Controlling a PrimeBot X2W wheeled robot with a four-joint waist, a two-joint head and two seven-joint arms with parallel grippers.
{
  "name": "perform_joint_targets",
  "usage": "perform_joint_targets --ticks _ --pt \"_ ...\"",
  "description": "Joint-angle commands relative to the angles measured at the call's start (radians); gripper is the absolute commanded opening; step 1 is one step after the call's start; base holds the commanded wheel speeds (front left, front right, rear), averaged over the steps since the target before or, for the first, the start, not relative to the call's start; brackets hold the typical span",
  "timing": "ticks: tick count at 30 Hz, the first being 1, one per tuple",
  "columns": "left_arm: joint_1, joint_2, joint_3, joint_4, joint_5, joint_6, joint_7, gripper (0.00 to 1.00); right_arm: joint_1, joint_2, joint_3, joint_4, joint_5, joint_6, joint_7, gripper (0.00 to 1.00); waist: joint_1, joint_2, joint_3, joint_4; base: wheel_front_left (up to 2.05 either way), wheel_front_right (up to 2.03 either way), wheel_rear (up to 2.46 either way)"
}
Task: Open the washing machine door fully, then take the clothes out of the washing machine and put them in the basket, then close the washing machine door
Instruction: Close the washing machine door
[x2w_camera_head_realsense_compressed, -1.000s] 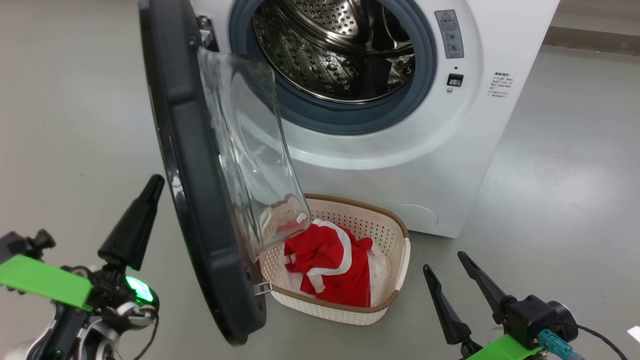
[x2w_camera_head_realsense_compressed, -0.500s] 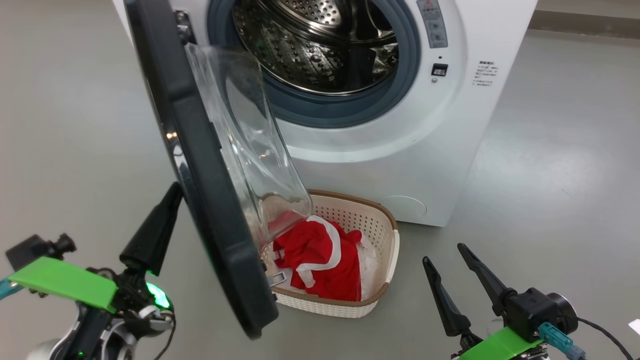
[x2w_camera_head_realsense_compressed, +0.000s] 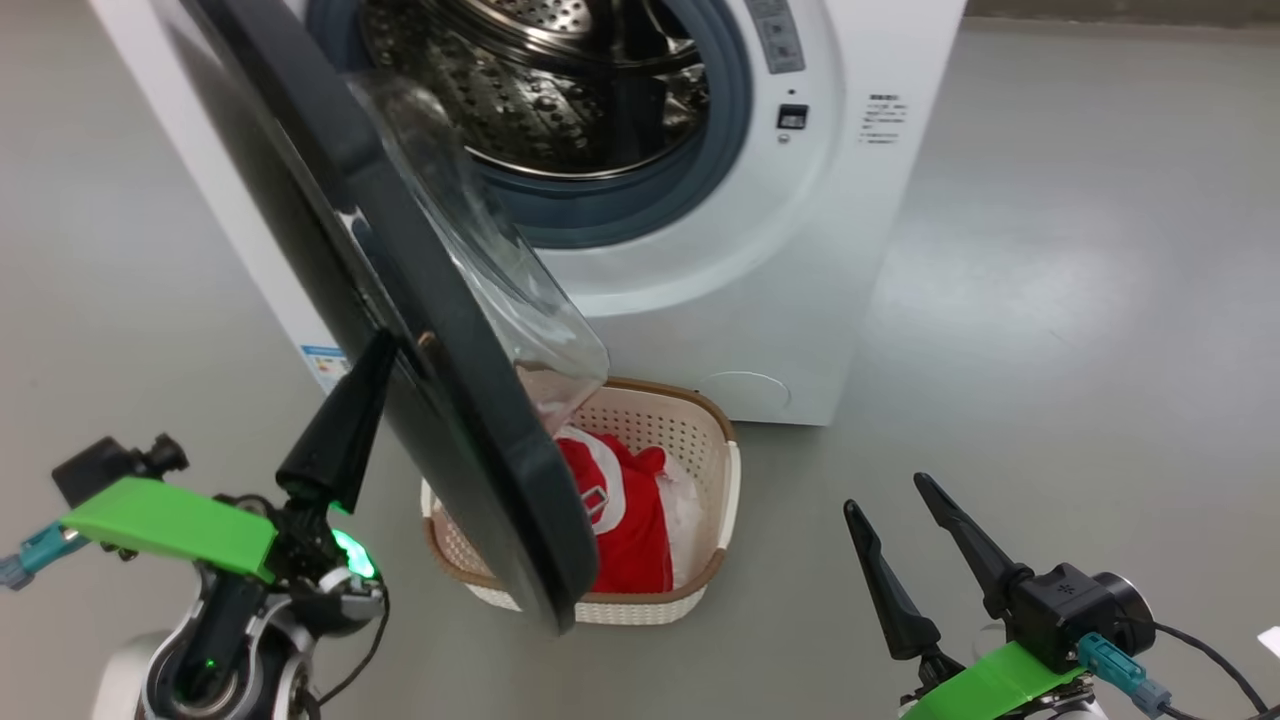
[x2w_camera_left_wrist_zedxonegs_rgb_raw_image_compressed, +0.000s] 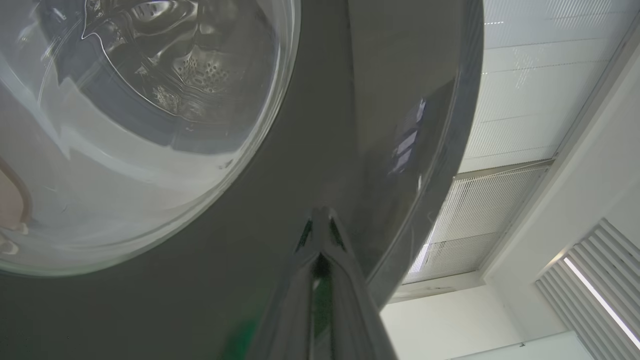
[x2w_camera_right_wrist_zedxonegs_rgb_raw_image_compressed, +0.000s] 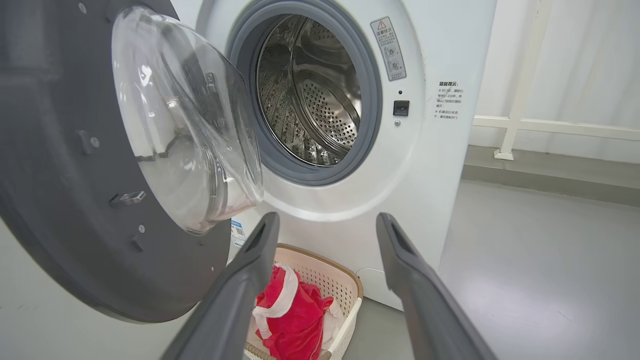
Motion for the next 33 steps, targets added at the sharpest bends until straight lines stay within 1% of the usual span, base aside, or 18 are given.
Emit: perform_joint_targets --ticks 1,6,15,29,33 --pt "-0.055 0.006 0.012 -0.019 -0.008 -0.013 -0.005 0.0 -0.042 0.001 0.019 -0.026 -0.006 0.006 -0.006 1.0 0.0 -0.0001 0.011 -0.031 0.0 0.0 0.0" --pt "-0.102 0.006 -0.006 0.003 -0.03 -0.011 -0.041 0.0 -0.05 0.001 0.018 -0.027 -0.009 0.006 -0.006 1.0 0.0 -0.0001 0.029 -0.08 0.0 0.0 0.0" --pt "-0.198 0.006 -0.016 0.066 -0.064 -0.037 -0.091 0.0 -0.069 0.001 0.011 -0.034 -0.008 0.006 -0.006 1.0 0.0 -0.0001 0.066 -0.177 0.0 0.0 0.0" --pt "-0.366 0.006 -0.025 0.197 -0.048 -0.06 -0.201 0.0 -0.102 0.001 0.009 -0.045 0.002 0.006 -0.006 1.0 0.0 -0.0001 0.134 -0.244 0.0 0.0 0.0" --pt "-0.418 0.006 -0.01 0.238 -0.034 -0.07 -0.241 0.0 -0.113 0.001 0.004 -0.049 0.007 0.006 -0.006 1.0 0.0 -0.0001 0.154 -0.263 0.0 0.0 0.0"
